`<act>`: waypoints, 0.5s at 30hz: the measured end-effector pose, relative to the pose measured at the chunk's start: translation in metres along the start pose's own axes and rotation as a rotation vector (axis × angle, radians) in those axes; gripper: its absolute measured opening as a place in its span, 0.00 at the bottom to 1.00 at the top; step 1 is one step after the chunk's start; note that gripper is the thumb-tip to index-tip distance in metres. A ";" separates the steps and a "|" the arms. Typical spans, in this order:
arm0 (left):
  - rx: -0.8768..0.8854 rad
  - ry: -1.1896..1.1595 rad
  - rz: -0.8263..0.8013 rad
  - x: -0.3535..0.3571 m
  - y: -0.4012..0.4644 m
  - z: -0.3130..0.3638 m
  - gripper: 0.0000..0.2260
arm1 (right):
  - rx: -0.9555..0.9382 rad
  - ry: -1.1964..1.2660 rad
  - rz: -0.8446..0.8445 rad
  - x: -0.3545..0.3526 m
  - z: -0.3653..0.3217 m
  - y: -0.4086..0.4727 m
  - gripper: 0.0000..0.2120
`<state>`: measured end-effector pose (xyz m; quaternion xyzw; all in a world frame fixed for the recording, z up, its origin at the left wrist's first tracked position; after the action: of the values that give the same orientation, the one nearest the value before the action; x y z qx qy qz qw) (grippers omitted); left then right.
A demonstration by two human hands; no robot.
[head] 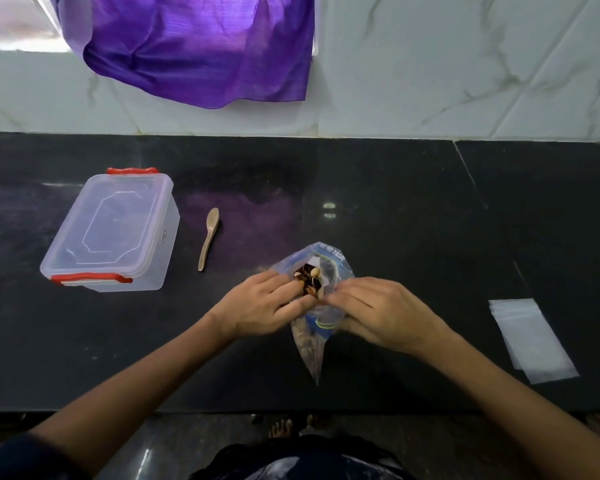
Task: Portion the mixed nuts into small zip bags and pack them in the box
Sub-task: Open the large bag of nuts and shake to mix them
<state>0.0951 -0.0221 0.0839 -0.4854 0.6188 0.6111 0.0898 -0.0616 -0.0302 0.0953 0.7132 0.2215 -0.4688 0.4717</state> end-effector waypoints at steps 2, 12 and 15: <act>-0.048 0.000 0.066 0.009 0.000 0.002 0.07 | -0.065 -0.051 0.156 0.002 0.000 -0.003 0.09; -0.101 -0.033 -0.008 0.008 -0.031 0.009 0.22 | 0.053 -0.047 0.512 0.008 0.008 -0.019 0.04; -0.114 -0.023 0.070 -0.004 -0.028 0.008 0.16 | 0.030 -0.309 0.573 0.005 0.004 -0.022 0.04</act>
<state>0.1130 -0.0071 0.0655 -0.4607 0.5984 0.6537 0.0475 -0.0778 -0.0245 0.0801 0.6738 -0.0692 -0.4230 0.6019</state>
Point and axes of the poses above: each hand's wrist, its own y-axis towards the middle knuckle, its own x-axis out of the palm, z = x × y, the point moved 5 cm from there along y, towards the middle knuckle, and after that the axes turned 8 degrees about z, right-handed, at the moved point
